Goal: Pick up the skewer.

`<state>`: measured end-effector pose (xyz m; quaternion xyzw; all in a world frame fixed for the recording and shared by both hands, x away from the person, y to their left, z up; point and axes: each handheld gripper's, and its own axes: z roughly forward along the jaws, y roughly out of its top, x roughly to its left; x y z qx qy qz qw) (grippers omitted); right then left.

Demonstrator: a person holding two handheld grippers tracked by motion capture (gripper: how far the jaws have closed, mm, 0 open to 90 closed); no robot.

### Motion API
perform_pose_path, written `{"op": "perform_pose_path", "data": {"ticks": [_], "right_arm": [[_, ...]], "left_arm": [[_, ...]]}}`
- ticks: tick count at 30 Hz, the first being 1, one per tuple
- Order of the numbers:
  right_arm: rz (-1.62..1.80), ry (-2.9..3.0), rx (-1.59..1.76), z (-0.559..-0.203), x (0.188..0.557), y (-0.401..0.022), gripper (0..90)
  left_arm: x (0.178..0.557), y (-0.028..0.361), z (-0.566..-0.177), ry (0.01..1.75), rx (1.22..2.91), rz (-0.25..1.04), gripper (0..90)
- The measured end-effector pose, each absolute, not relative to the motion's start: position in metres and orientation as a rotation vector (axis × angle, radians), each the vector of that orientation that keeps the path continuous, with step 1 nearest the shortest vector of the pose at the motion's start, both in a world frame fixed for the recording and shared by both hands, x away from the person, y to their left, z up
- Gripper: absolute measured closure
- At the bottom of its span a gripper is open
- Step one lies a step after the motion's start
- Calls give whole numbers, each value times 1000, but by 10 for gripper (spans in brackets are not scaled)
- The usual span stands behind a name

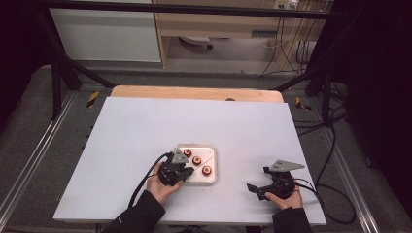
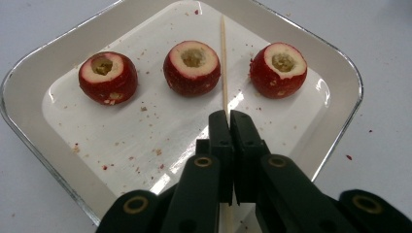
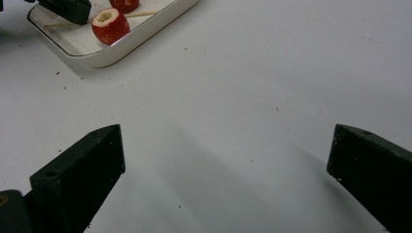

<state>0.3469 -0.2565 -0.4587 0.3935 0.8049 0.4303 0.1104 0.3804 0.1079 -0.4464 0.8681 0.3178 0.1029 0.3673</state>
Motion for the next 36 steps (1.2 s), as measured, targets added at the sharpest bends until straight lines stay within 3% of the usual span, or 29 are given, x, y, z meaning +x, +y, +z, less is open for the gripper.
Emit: {"op": "perform_pose_path", "data": {"ticks": [36], "right_arm": [[1215, 2370, 1094, -451, 346, -241, 5]], "left_arm": [[370, 122, -422, 742, 2155, 235, 885]]}}
